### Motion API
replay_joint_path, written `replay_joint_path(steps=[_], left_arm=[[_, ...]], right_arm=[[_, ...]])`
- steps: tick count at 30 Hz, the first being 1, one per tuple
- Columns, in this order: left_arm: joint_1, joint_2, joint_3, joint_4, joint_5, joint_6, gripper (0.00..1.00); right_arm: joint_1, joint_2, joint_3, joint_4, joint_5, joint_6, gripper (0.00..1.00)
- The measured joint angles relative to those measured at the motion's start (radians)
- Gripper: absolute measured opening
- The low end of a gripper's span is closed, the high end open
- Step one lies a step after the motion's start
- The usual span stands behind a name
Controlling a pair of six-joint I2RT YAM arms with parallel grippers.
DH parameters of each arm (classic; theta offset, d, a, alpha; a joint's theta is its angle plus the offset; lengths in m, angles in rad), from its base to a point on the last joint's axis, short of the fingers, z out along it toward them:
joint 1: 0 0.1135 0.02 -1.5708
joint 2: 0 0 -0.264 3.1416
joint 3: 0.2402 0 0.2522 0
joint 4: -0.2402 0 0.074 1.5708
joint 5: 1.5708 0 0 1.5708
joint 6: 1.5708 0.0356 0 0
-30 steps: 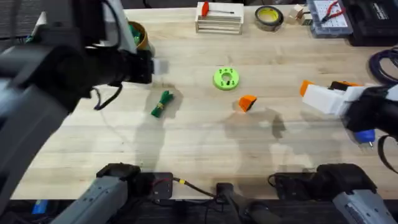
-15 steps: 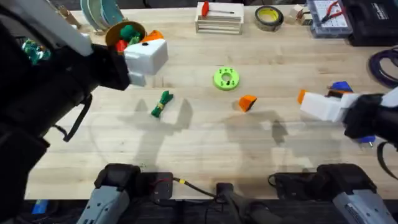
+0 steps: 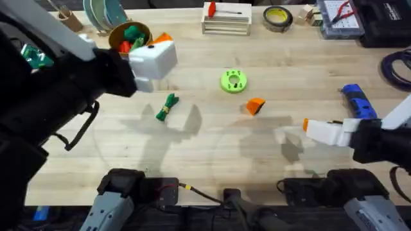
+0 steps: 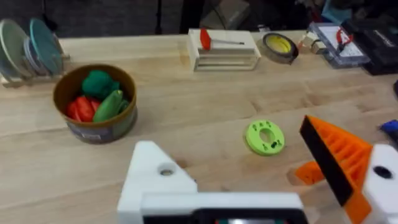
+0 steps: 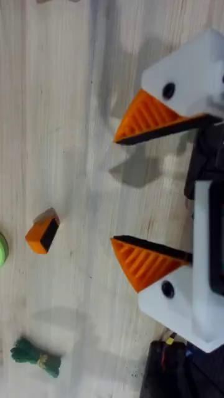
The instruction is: Pick up the gripper from the table and insert it into the empty holder that is missing its gripper. Then pick up a screw, insert it into the mounting hole, and use the screwdriver to tighten it. Finally, clean up the table by picking up the vegetable and placing it into the bucket.
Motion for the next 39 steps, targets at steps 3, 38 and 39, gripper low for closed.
replay_joint_path(steps=[3,38,39], left_arm=[[0.000,0.000,0.000,-0.013,0.009,-0.007,0.992],[-0.046,-0.280,-0.443,0.662,-0.038,-0.017,0.992],[-0.047,-0.296,-0.471,0.683,-0.038,-0.017,0.992]], right_arm=[[0.000,0.000,0.000,0.000,0.000,0.002,0.885],[0.000,0.000,0.000,0.000,0.000,0.003,0.885],[0.000,0.000,0.000,0.000,0.000,0.003,0.885]])
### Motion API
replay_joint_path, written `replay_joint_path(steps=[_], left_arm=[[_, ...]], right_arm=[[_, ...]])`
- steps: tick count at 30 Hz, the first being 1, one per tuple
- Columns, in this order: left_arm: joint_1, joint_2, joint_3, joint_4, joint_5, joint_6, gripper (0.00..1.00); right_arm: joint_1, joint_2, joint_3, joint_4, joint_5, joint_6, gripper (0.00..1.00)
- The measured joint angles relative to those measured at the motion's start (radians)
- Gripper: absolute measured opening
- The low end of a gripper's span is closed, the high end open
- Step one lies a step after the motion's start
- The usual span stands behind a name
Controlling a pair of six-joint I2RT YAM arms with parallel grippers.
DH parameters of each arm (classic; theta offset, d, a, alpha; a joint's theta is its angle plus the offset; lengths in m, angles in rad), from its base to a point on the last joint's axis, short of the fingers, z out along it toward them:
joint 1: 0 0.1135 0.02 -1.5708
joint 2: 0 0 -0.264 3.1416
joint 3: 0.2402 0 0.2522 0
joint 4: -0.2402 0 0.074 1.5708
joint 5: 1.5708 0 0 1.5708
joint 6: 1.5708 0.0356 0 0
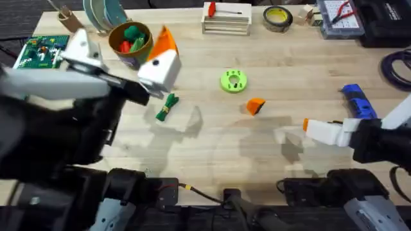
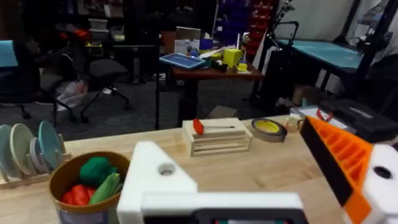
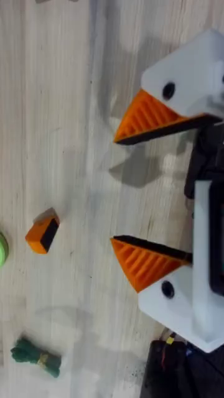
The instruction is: Pick up the gripper from the table and insert it into the empty holder that is missing its gripper. Then pick up a screw, insert it into the mounting hole, and use the screwdriver to tighten it. Finally, clean up the table by picking up the vegetable and placing it into the bucket.
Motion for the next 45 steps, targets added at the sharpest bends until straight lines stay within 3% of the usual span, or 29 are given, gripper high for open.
replay_joint_path(steps=[5,16,22,27,37,45], left_arm=[[-0.001,-0.087,-0.129,0.073,0.000,0.000,0.993],[-0.001,-0.280,-0.317,0.103,0.000,-0.001,0.994],[-0.001,-0.306,-0.392,0.165,0.000,-0.001,0.994],[-0.001,-0.306,-0.402,0.127,0.000,-0.005,0.993],[-0.001,-0.305,-0.402,-0.083,0.000,-0.008,0.993],[-0.001,-0.306,-0.402,-0.083,0.000,-0.008,0.993]], right_arm=[[0.000,0.000,0.000,0.000,0.000,0.000,0.885],[0.000,0.000,0.000,0.000,0.000,0.000,0.885],[0.000,0.000,0.000,0.000,0.000,0.000,0.885],[0.000,0.000,0.000,0.000,0.000,0.000,0.885],[0.000,0.000,0.000,0.000,0.000,0.000,0.885],[0.000,0.000,0.000,0.000,0.000,0.000,0.886]])
